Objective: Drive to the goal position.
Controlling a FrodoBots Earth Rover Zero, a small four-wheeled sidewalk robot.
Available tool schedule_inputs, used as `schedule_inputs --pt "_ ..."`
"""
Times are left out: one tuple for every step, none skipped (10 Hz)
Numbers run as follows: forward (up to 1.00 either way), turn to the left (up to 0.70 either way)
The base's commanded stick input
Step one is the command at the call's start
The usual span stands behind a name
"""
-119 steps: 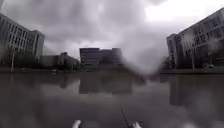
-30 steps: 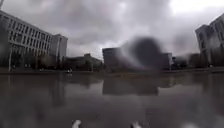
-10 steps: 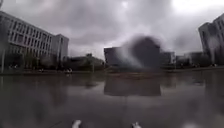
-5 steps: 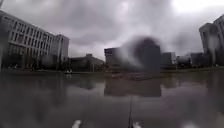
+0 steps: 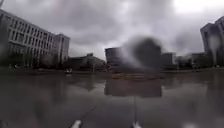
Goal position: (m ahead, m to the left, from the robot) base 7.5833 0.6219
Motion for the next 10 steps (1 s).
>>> schedule_inputs --pt "0.7 0.0" --pt "0.7 0.0" --pt "0.7 0.0" --pt "0.7 0.0" --pt "0.7 0.0" --pt "0.7 0.0" --pt "0.7 0.0" --pt "0.7 0.0" --pt "0.7 0.0" --pt "0.7 0.0"
